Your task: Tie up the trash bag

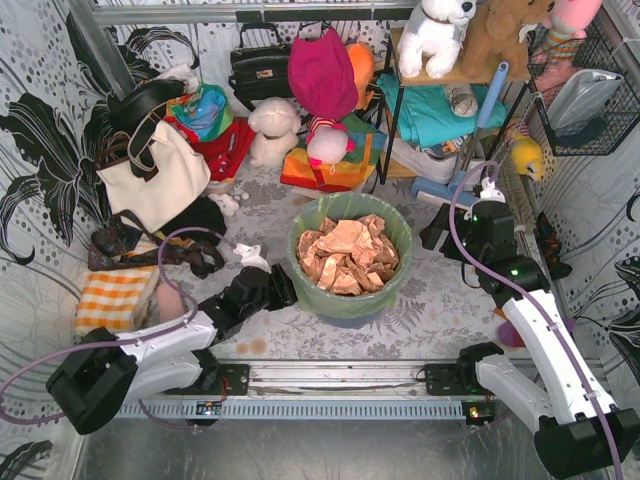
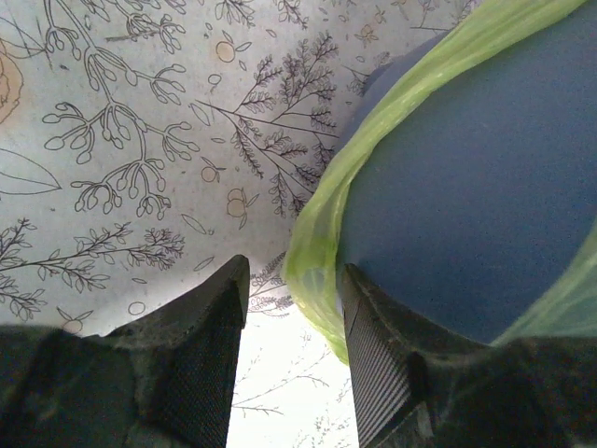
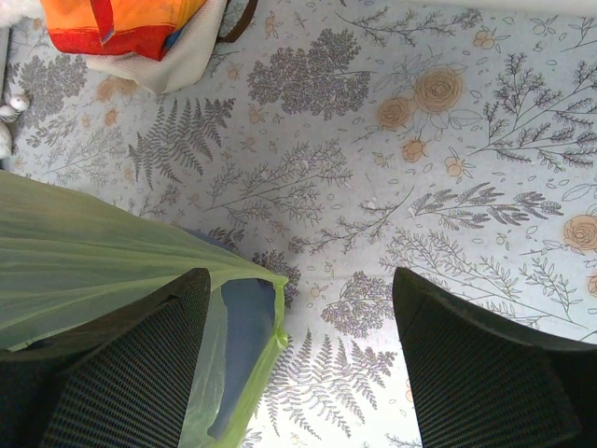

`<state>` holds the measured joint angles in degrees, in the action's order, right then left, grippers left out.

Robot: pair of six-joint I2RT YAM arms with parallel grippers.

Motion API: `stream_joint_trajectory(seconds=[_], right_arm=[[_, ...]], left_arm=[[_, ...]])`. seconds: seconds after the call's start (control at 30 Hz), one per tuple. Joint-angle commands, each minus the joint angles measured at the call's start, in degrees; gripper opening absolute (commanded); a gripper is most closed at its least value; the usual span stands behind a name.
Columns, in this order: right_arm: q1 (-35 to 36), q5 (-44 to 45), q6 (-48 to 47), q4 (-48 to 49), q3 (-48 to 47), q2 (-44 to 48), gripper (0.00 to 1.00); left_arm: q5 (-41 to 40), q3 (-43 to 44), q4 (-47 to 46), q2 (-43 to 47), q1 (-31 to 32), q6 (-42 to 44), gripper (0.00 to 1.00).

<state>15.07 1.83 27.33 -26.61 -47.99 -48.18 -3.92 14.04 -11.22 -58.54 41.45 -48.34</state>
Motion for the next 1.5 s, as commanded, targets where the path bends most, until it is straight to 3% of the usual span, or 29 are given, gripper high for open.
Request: stream_joint_trajectory(seconds=[0.0,0.3,0.7,1.0,1.2,1.47], right_arm=[[-0.24,-0.67,-0.77,-0.48,-2.37,-0.52,0.78],[-0.22,-0.82,-0.35,-0.59,-1.41,0.01,0.78],[-0.22,-1.34,0.26,-1.3,0.06,1.16,0.78],[-0.27,-3.86,4.1,-3.42,1.87,1.76,0.79],[-0.25,-7.68,8.67,-2.99,7.93,3.23,0.78],[-0.23,-15.98,14.64,6.9,19.78,6.17,0.76]], left_arm=[[1.69,-1.49,-10.03,-3.04,-0.32,1.51,0.53],[0.18,-2.48,-13.01,-7.92,-0.36,0.08,0.45],[-3.97,0.46,-5.67,-9.27,-0.32,0.21,0.26],[-4.72,4.16,0.81,-6.42,-0.32,0.47,0.0],[-5.34,5.55,5.27,-1.98,-0.35,0.53,0.0],[-5.51,7.7,9.85,-0.34,-0.32,1.27,0.0]])
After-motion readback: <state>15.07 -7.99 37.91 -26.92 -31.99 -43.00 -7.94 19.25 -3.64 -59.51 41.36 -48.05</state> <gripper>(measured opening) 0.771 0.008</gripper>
